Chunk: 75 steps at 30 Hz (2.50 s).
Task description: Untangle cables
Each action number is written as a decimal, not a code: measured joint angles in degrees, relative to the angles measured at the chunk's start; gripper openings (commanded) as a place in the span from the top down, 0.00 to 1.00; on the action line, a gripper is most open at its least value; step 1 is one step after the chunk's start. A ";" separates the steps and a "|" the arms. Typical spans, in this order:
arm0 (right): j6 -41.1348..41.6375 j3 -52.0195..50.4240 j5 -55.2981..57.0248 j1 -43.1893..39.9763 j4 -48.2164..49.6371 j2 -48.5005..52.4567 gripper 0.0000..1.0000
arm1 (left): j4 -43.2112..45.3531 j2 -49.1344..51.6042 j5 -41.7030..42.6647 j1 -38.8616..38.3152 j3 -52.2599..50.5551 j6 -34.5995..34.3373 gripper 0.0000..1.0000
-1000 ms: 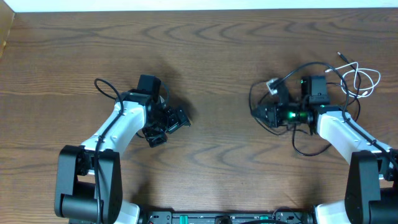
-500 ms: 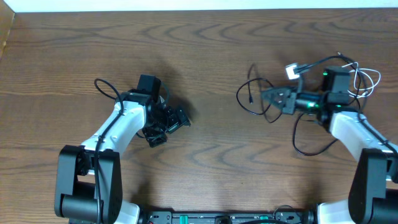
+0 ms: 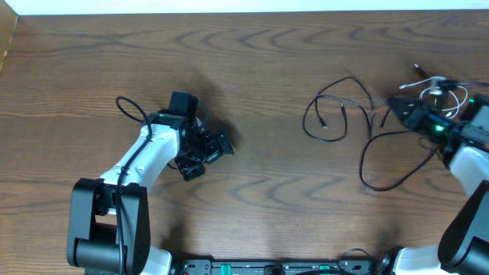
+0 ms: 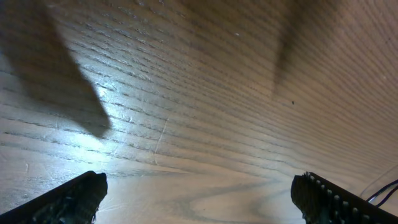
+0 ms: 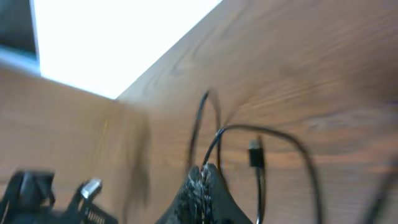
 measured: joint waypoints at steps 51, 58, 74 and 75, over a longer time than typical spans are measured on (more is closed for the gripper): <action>-1.86 0.00 33.24 10.08 -19.41 0.00 0.05 | -0.02 0.00 0.00 0.00 0.00 0.00 0.00; -4.46 -0.07 38.14 10.38 -25.97 -6.71 0.11 | -0.04 0.00 0.00 0.00 0.00 0.00 0.00; -4.79 0.22 41.68 13.27 -38.75 -44.50 0.26 | -0.02 0.00 0.00 0.00 0.04 0.00 0.00; -4.79 0.20 41.79 13.35 -39.47 -43.82 0.26 | -0.09 0.00 0.00 0.00 0.04 0.00 0.00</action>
